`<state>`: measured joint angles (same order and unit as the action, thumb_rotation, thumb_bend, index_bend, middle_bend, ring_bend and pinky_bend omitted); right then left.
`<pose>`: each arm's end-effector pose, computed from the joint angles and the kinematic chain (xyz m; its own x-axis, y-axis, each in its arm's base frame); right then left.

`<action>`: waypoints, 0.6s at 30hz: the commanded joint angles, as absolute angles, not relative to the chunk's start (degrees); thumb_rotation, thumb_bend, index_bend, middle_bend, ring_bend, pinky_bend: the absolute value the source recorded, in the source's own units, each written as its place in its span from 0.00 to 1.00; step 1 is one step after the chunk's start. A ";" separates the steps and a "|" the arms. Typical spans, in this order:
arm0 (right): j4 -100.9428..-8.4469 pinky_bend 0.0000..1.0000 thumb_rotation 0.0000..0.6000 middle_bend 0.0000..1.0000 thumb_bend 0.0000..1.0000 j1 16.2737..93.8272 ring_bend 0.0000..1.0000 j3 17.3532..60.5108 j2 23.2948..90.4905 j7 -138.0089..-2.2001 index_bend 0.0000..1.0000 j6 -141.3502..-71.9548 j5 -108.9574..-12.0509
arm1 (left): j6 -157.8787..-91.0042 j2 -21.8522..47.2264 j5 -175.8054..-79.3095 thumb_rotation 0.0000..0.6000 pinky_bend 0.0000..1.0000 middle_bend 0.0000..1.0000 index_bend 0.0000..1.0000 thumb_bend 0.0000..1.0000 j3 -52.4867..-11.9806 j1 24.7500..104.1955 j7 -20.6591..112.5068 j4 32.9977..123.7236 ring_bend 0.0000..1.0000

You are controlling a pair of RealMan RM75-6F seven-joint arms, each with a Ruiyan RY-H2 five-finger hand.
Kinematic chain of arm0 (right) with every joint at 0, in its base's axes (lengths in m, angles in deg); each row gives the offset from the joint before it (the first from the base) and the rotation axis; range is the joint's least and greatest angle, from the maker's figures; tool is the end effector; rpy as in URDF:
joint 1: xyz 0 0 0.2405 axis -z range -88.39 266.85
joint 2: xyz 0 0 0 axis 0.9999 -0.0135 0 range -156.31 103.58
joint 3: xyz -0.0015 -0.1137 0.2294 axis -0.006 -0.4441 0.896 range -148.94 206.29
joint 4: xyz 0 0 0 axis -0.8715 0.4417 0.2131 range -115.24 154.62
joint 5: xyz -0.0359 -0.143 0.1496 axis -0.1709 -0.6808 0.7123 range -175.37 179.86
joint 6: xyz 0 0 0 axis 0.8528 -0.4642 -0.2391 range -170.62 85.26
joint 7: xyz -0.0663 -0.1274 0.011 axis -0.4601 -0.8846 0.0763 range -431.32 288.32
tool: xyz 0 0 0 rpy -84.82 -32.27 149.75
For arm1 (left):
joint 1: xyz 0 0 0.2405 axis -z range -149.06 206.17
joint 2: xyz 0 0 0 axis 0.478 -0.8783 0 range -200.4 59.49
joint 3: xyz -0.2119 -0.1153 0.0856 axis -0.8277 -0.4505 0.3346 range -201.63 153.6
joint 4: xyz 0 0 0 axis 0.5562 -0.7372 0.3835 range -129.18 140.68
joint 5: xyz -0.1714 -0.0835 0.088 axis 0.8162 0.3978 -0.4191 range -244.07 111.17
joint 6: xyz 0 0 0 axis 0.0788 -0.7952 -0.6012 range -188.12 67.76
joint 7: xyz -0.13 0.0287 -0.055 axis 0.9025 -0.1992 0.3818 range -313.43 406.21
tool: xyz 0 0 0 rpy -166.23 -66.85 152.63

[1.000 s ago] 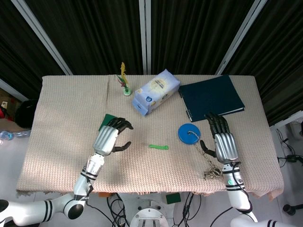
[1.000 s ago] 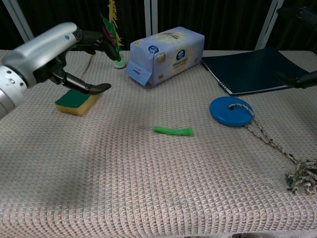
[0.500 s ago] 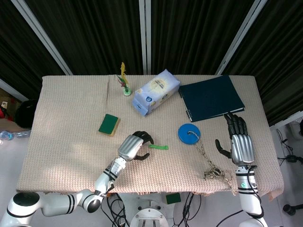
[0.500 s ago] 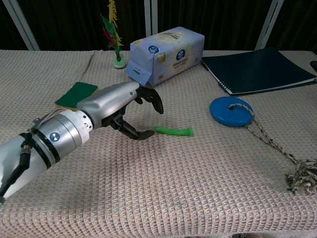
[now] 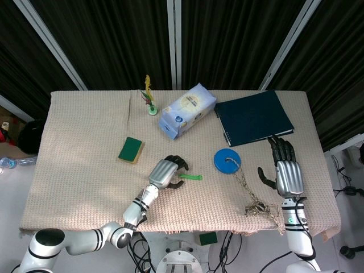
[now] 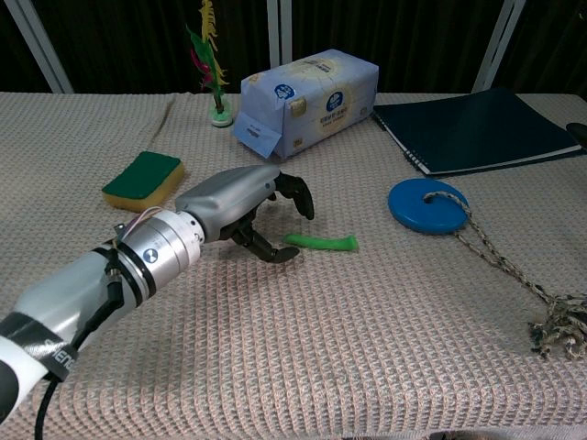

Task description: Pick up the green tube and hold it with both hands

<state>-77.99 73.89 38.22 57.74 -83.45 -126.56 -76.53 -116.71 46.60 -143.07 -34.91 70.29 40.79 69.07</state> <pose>-0.2165 -0.2421 0.0669 0.1417 0.0631 0.9879 -0.9855 -0.0848 0.1468 -0.0910 0.2974 -0.1419 0.2095 0.3539 0.9115 0.8985 -0.4373 -0.0367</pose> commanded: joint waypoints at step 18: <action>-77.07 0.00 1.00 0.00 0.33 74.14 0.00 38.35 58.18 -83.07 0.00 -125.85 -76.58 | -116.91 48.56 -142.56 1.00 0.23 0.32 0.45 0.27 -35.03 71.25 37.06 65.48 0.22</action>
<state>-77.07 74.14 38.35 58.18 -83.06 -125.84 -76.58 -116.92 48.58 -142.58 -35.02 71.27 37.07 65.46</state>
